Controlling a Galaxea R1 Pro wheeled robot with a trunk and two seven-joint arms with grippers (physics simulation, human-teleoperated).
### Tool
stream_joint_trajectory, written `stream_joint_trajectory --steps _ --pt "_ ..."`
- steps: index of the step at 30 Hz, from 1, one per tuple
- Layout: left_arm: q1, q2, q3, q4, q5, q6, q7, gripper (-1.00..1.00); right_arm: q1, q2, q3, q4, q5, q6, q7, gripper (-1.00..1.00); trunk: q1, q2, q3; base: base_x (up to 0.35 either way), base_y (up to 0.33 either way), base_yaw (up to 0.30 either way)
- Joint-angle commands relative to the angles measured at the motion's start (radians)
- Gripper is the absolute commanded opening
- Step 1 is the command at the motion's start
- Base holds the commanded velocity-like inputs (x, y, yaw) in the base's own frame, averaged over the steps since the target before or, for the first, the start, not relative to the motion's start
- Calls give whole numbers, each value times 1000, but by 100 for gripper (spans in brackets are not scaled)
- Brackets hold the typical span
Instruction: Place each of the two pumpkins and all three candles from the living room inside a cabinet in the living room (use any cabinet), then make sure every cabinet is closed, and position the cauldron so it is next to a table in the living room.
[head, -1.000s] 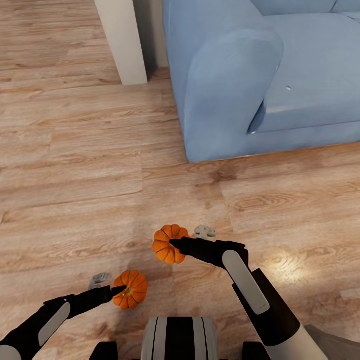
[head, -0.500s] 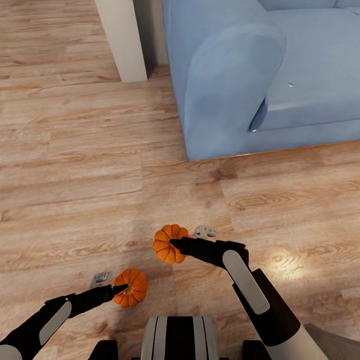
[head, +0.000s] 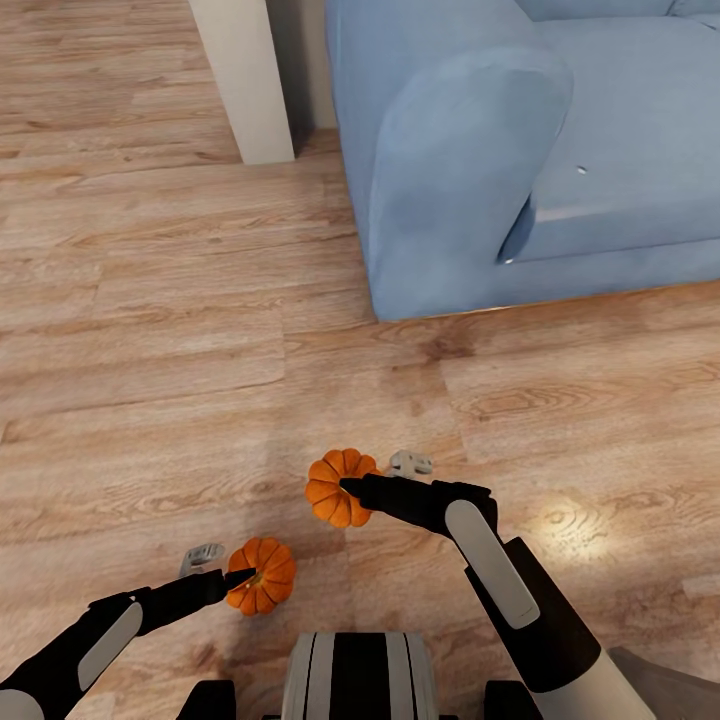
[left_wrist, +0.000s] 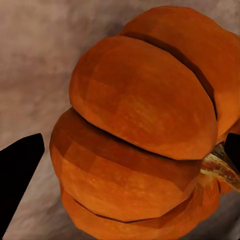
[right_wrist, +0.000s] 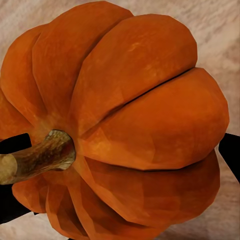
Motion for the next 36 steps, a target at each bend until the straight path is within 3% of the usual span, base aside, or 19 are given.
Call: stream_joint_trajectory --steps 1,15,25,29,32,36 --pt "0 1 -5 2 -6 2 2 -100 -1 0 0 -1 -11 1 -10 -100 0 0 -1 0 0 0" --pt "0 5 -2 0 -4 2 0 -100 -1 0 0 -1 -12 1 -10 -100 -1 0 7 0 0 0" --pt "0 16 0 -1 -4 5 -1 -100 -1 0 -1 -2 -12 1 -9 -100 -5 3 46 0 0 0" --pt "-1 43 1 -11 4 18 -1 -100 -1 -1 -1 -2 -12 1 -7 -100 -7 4 61 0 0 0" --pt "-1 90 5 -43 11 63 -1 -100 -1 -1 -1 -2 -12 1 -6 -100 -9 4 73 0 0 0" --pt "-1 123 107 -73 5 160 0 -100 -1 -2 -1 -1 -12 1 -7 -100 -10 5 88 0 0 0"
